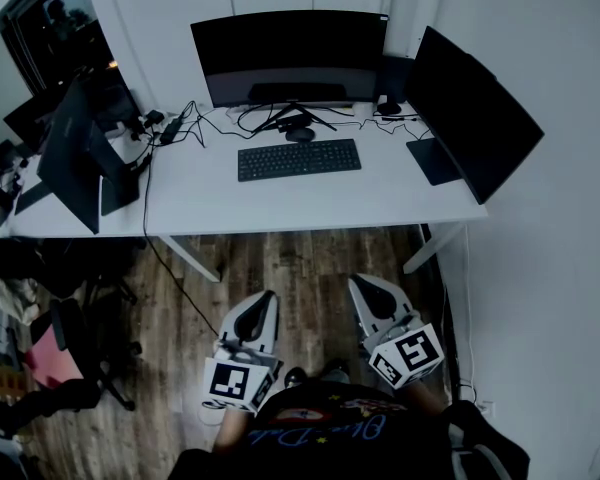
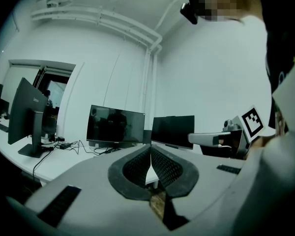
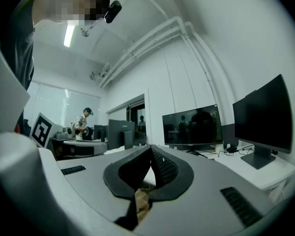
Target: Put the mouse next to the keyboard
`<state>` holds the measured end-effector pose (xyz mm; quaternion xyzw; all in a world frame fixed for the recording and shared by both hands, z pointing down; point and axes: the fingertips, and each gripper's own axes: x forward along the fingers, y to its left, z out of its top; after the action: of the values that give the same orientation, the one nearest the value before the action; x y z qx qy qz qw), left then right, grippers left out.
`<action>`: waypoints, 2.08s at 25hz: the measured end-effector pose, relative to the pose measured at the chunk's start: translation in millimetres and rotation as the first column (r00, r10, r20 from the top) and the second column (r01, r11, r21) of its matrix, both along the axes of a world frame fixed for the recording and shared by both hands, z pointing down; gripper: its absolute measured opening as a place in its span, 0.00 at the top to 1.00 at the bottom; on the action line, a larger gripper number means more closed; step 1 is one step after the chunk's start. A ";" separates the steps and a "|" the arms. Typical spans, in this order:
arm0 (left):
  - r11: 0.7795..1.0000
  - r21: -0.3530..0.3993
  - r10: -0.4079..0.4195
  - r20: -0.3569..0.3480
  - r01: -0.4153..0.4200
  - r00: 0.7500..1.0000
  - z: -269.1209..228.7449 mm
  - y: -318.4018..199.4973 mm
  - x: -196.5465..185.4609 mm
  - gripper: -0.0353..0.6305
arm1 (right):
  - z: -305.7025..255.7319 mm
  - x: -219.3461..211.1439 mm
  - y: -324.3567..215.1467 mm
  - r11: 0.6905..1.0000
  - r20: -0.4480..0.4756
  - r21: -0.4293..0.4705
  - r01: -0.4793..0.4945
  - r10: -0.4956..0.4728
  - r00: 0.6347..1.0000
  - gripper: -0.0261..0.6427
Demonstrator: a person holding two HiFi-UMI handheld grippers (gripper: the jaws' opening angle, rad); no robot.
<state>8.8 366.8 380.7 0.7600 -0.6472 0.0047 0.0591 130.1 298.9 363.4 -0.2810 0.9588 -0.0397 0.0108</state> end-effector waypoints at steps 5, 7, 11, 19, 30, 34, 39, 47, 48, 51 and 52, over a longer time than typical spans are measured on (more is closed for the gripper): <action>1.000 0.015 -0.004 -0.024 0.005 1.000 -2.1 -5.0 3.9 0.94 | 1.0 2.7 -5.8 1.000 -0.008 0.002 0.001 -0.001 1.000 0.96; 1.000 0.013 -0.005 -0.022 0.005 1.000 -1.9 -6.6 4.9 0.94 | 1.7 2.3 -6.3 1.000 -0.016 0.004 0.012 -0.012 1.000 0.96; 1.000 0.003 -0.007 -0.017 0.008 1.000 2.3 -11.5 10.3 0.94 | 4.7 6.5 -9.6 1.000 -0.006 -0.002 0.024 -0.024 1.000 0.96; 1.000 0.001 -0.010 -0.001 0.010 1.000 -0.2 -25.3 23.1 0.94 | 6.7 19.3 -29.1 1.000 0.007 -0.016 0.017 -0.017 1.000 0.84; 0.999 -0.004 -0.047 0.025 0.047 0.999 0.1 -43.3 46.3 0.94 | 9.8 39.3 -52.7 0.998 0.033 -0.024 0.054 -0.053 0.998 0.75; 0.998 -0.005 -0.062 0.034 0.062 0.997 2.7 -45.3 54.8 0.94 | 14.3 50.4 -56.7 0.998 0.042 -0.031 0.060 -0.059 0.997 0.74; 0.998 -0.008 -0.063 0.036 0.064 0.997 5.9 -46.4 63.0 0.94 | 17.5 61.3 -61.5 0.998 0.042 -0.036 0.049 -0.047 0.998 0.73; 0.998 -0.002 -0.065 0.026 0.065 0.998 11.5 -64.3 54.9 0.94 | 20.4 54.7 -79.4 0.998 0.042 -0.031 0.049 -0.048 0.998 0.71; 0.998 0.005 -0.062 0.025 0.062 0.998 10.6 -68.2 52.2 0.94 | 20.1 52.1 -82.3 0.998 0.041 -0.029 0.048 -0.047 0.998 0.71; 0.999 0.043 -0.034 0.027 0.033 0.999 3.4 -85.3 44.3 0.94 | 18.8 44.2 -93.5 0.999 0.041 -0.025 0.038 -0.037 0.998 0.71; 0.999 0.040 -0.034 0.020 0.033 0.999 3.2 -91.5 39.7 0.94 | 18.3 41.1 -98.2 0.999 0.041 -0.026 0.033 -0.032 0.999 0.71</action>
<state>48.5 275.3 383.9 0.7501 -0.6603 -0.0012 0.0376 171.2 200.8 381.7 -0.2646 0.9623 -0.0583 0.0261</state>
